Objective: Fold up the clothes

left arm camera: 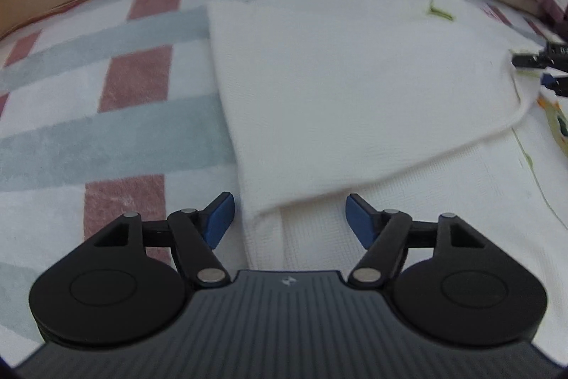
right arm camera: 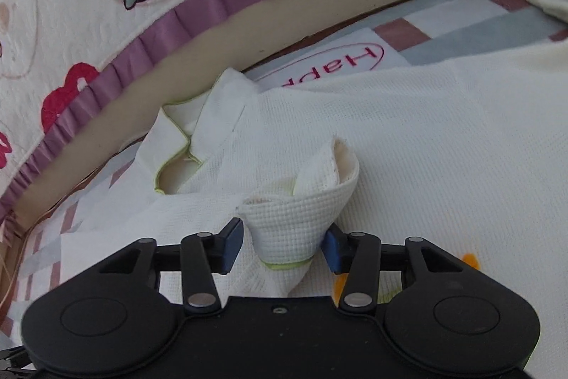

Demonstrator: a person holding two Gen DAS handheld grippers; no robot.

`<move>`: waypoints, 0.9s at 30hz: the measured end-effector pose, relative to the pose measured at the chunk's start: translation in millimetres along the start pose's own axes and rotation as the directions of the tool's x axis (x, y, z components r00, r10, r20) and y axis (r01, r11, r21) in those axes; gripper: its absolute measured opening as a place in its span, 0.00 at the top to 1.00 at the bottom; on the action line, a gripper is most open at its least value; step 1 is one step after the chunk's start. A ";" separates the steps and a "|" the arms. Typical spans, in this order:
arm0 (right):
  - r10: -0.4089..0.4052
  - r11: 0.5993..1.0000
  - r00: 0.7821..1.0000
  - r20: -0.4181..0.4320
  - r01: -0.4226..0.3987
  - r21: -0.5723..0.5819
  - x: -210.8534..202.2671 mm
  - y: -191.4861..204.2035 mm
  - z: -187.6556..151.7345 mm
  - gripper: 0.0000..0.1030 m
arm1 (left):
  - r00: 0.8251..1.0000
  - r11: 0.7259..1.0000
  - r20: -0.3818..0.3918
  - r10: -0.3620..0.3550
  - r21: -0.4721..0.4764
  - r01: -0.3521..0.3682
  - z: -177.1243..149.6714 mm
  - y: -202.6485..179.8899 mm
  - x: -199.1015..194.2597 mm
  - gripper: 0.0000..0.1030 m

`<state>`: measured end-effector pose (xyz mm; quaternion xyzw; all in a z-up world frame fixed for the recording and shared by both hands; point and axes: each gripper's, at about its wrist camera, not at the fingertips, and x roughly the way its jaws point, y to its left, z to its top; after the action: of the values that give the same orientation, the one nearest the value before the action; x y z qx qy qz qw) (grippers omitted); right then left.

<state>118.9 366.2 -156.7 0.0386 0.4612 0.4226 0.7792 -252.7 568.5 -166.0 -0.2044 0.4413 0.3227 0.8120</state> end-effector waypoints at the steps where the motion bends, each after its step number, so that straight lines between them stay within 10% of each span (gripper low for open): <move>1: 0.004 1.000 1.000 0.017 -0.004 -0.017 -4.3 -0.3 0.4 0.86 | 0.999 0.999 0.019 0.036 0.020 -0.036 1.4 0.0 -0.2 0.71; 4: 0.018 0.997 0.997 0.072 -0.012 -0.073 -23.1 -4.5 -1.9 0.86 | 0.998 0.997 0.020 0.064 -0.034 -0.063 1.5 11.5 -5.7 0.89; 11: 0.000 0.976 0.991 0.135 0.029 -0.217 -49.6 -17.5 -10.7 0.82 | 0.994 0.994 0.003 0.112 -0.005 -0.112 -3.9 9.4 -13.4 0.89; 15: -0.033 0.993 0.996 0.080 0.042 -0.112 -38.8 -40.6 -12.2 0.67 | 0.991 0.991 -0.005 0.131 0.009 -0.131 -4.9 4.3 -16.9 0.86; 20: -0.041 0.997 0.992 0.122 0.032 0.076 -55.8 -77.1 11.4 0.56 | 0.998 0.989 0.060 -0.015 -0.147 0.023 -4.3 27.9 -46.2 0.76; 27: 0.019 0.993 0.999 -0.044 -0.013 0.121 -30.7 -81.6 22.4 0.40 | 0.940 0.957 0.286 -0.185 -0.163 0.238 7.2 18.8 -68.0 0.58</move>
<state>179.9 300.0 -159.5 0.0800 0.5030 0.4009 0.7615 -289.0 562.8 -105.4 -0.2841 0.2689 0.2997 0.8702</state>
